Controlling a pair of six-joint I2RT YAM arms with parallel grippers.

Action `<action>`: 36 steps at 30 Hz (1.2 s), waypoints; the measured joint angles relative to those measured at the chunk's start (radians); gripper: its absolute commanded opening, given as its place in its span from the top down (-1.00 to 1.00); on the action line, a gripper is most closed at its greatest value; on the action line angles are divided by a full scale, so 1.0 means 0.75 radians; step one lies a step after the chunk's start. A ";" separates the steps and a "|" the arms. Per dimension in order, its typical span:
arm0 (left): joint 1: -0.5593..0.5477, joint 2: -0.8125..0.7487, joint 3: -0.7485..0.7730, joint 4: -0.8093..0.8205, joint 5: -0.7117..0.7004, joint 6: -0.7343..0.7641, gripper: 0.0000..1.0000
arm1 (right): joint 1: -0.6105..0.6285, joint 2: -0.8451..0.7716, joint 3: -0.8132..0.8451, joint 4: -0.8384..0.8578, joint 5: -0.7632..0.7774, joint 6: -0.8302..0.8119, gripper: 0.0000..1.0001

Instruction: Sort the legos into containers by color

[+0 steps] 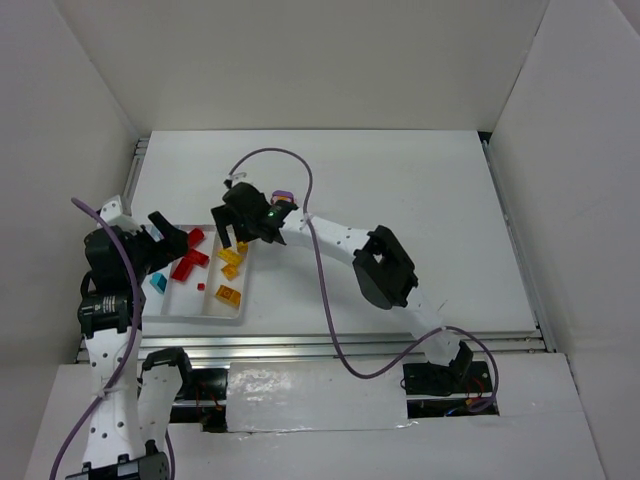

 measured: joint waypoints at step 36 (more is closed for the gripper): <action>0.000 -0.019 0.001 -0.001 0.001 -0.001 -0.99 | -0.301 0.214 0.192 -0.217 0.033 0.350 0.07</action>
